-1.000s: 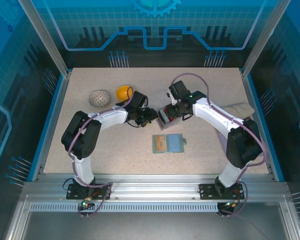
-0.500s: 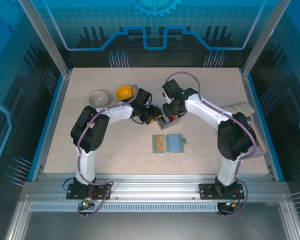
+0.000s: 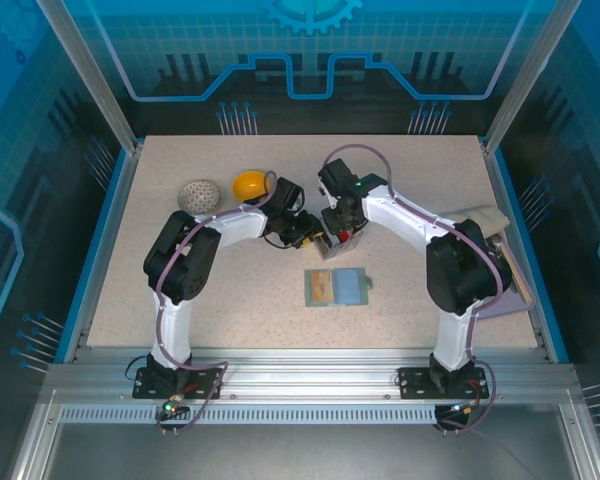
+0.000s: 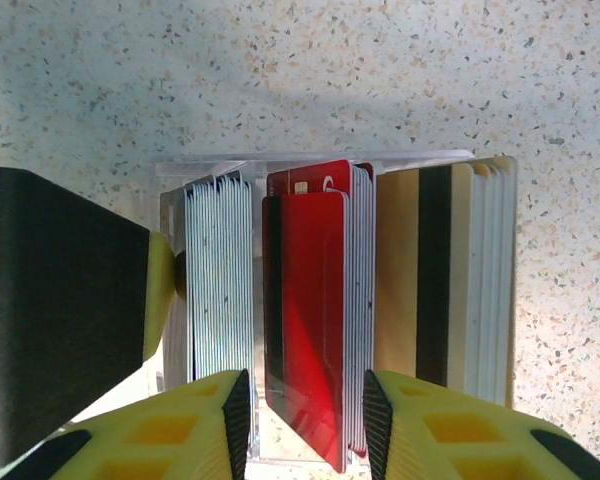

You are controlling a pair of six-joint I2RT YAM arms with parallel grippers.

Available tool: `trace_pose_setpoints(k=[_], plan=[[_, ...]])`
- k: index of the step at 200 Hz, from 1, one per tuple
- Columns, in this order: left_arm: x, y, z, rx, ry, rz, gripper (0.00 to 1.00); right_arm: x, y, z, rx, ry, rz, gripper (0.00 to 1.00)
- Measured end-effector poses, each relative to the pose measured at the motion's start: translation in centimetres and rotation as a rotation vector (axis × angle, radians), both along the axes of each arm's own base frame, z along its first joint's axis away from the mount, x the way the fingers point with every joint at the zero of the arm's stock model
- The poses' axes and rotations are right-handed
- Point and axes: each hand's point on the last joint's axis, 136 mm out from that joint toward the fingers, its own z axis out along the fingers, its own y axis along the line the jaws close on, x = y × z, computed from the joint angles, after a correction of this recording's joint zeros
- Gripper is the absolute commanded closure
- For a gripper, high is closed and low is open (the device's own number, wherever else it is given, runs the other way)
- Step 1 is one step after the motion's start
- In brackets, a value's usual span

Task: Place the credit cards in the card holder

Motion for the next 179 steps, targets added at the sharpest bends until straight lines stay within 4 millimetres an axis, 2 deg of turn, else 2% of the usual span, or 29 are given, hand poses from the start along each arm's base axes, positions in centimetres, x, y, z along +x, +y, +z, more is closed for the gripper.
trace_pose_setpoints(k=[72, 139, 179], plan=[[0.0, 0.0, 0.0, 0.0, -0.004, -0.002, 0.65, 0.7, -0.7, -2.0, -0.139, -0.003, 0.012, 0.64], [0.1, -0.1, 0.1, -0.002, -0.007, -0.003, 0.66, 1.3, -1.1, -2.8, -0.221, -0.019, 0.022, 0.64], [0.1, -0.1, 0.1, -0.002, -0.007, -0.003, 0.67, 1.3, -1.1, -2.5, -0.278, -0.052, 0.037, 0.66]])
